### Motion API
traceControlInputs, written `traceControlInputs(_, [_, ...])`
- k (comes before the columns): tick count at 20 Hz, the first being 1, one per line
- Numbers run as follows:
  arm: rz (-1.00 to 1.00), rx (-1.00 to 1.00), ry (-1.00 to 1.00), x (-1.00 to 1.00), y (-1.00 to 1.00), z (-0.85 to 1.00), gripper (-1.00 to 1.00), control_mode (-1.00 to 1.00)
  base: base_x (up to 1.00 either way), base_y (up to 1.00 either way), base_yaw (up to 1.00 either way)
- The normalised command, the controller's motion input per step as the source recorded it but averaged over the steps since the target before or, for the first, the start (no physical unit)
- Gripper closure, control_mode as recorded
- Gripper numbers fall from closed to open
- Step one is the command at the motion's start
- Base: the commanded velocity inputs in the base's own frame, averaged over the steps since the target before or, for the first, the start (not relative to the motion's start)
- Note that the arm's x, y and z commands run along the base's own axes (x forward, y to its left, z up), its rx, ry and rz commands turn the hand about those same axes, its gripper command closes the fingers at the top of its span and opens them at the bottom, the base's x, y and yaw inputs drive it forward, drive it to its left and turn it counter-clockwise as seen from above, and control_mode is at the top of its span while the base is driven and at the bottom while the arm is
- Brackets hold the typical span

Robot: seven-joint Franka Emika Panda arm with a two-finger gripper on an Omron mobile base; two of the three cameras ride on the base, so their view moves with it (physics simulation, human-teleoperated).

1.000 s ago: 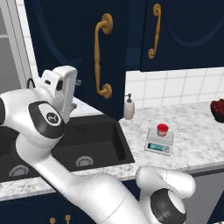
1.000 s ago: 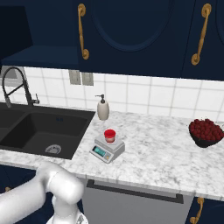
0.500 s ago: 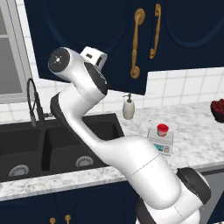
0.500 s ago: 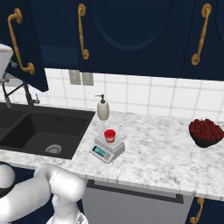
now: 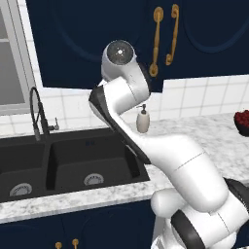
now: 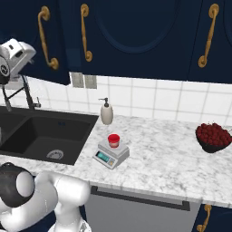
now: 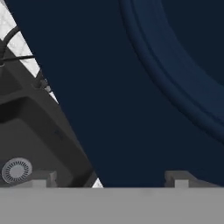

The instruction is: Pick the jam and place it on the digital scale for weighing, and close the cabinet.

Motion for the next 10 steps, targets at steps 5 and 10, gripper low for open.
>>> traceControlInputs(5, [0.24, 0.35, -0.08, 1.00, -0.97, -0.08, -1.00, -1.00, 0.00, 0.00, 0.00])
traceControlInputs(10, [0.07, 0.25, -0.14, 1.00, -0.57, -0.05, -1.00, -1.00, 0.00, 0.00, 0.00])
